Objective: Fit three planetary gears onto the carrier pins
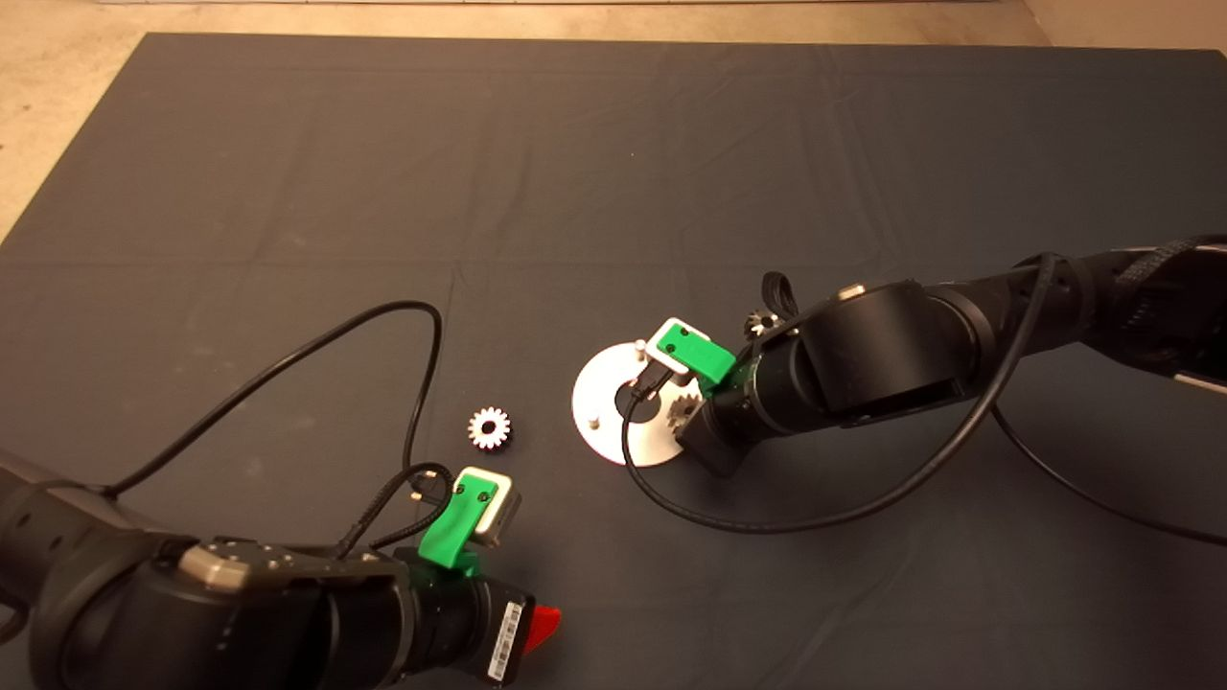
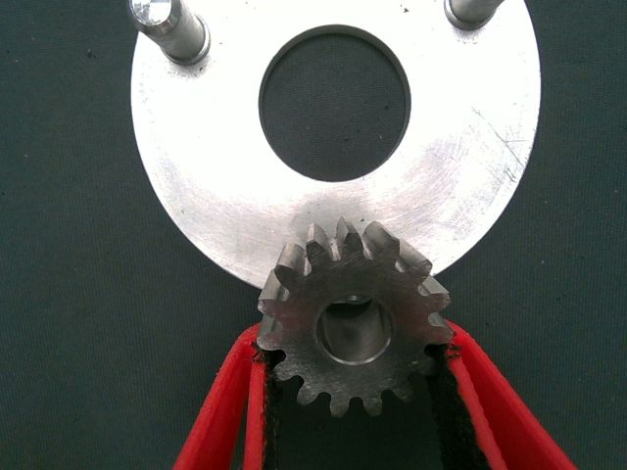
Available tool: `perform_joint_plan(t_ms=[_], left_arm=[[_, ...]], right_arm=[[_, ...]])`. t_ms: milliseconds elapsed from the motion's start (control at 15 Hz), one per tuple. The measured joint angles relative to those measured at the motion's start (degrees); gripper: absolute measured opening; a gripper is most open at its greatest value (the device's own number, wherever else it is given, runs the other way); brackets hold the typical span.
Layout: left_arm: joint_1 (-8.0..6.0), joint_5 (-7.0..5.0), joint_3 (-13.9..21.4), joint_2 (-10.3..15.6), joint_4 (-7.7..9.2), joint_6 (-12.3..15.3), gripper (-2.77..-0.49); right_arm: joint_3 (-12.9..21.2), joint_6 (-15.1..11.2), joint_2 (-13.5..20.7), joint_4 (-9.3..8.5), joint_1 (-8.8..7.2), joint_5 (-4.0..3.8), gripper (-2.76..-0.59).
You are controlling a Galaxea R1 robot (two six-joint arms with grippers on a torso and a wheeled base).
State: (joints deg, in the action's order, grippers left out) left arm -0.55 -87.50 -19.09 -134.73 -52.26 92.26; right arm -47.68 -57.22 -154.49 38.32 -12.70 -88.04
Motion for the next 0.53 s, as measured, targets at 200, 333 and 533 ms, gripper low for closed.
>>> perform_joint_plan(t_ms=[200,333,533], left_arm=[[-0.3,0.02,0.0,-0.01,-0.02,0.07,-1.34],[-0.3,0.02,0.0,0.0,0.0,0.1,-1.34],[-0.35,0.02,0.0,0.0,-0.01,0.21,-1.34]], right_arm=[[-0.28,0.26,0.02,0.07,0.17,-0.02,-2.53],[-0.69,0.45,0.02,0.13,0.63,-0.09,-2.54],[-1.44,0.87,0.02,0.29,0.67,0.26,-2.54]])
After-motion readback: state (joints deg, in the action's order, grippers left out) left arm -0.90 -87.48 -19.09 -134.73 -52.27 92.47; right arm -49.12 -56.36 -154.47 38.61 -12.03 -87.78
